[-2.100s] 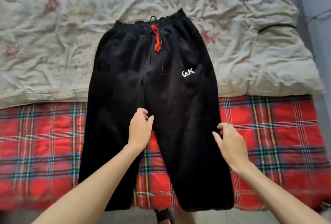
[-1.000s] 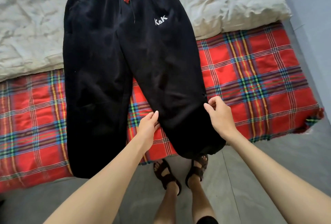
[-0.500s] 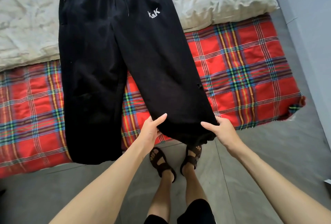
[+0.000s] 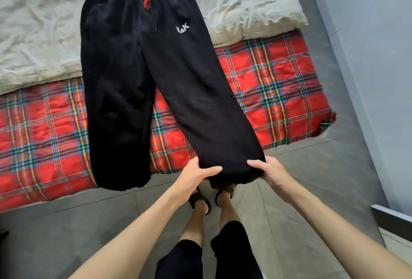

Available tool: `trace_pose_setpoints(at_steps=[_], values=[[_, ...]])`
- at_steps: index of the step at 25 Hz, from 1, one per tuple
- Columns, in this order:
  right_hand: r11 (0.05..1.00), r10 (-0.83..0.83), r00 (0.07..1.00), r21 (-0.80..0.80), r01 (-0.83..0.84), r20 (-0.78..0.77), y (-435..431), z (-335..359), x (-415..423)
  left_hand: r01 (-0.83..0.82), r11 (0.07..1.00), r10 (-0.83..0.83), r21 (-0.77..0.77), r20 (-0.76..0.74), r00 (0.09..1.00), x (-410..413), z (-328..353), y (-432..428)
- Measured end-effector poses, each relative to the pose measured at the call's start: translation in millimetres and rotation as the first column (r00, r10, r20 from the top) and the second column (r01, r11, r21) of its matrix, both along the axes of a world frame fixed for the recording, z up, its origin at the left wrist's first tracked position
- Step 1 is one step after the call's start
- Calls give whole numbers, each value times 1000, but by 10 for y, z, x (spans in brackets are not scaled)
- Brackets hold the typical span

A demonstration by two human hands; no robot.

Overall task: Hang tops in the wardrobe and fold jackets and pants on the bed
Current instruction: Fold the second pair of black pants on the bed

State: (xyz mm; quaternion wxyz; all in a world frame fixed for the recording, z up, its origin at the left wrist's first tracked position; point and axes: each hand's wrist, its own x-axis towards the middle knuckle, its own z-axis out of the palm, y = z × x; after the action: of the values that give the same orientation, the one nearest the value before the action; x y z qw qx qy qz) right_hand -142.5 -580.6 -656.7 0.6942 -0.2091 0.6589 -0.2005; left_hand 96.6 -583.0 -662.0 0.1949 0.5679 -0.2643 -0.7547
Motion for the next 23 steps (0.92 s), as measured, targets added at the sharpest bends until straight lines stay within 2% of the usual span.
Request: trace_pose_setpoints(at_steps=[3, 4, 5, 7, 9, 12, 14, 16, 18, 20, 23], values=[[1000, 14, 940, 20, -7, -340, 61, 175, 73, -106, 994, 102, 32, 112, 989, -96, 150, 72], [998, 22, 911, 59, 3, -412, 93, 192, 109, -156, 984, 146, 90, 108, 983, -124, 190, 70], [995, 1, 908, 93, 42, -419, 111, 209, 137, -197, 967, 187, 162, 74, 980, -145, 219, 65], [985, -93, 942, 107, 134, -322, 90, 285, 156, -207, 945, 217, 253, -13, 976, -169, 294, 33], [988, -100, 968, 95, 125, -230, 44, 367, 129, -188, 946, 199, 263, -14, 980, -170, 351, 10], [988, 137, 959, 100, -116, -249, 19, 486, 135, -242, 941, 213, 236, 142, 967, -164, 431, 12], [979, 203, 940, 77, -189, -275, 6, 559, 160, -266, 945, 218, 190, 241, 946, -154, 485, 12], [995, 91, 970, -16, -97, -224, -98, 664, 187, -324, 932, 284, 163, 232, 931, -147, 566, -45], [998, -61, 994, -31, 58, -89, -255, 748, 226, -437, 881, 414, 180, 151, 898, -144, 682, -152], [976, -208, 978, 71, 205, 32, -432, 883, 290, -492, 846, 500, 204, 13, 866, -111, 821, -284], [898, -430, 882, 189, 397, 190, -793, 1110, 328, -487, 840, 532, 240, -184, 827, 20, 1058, -602]])
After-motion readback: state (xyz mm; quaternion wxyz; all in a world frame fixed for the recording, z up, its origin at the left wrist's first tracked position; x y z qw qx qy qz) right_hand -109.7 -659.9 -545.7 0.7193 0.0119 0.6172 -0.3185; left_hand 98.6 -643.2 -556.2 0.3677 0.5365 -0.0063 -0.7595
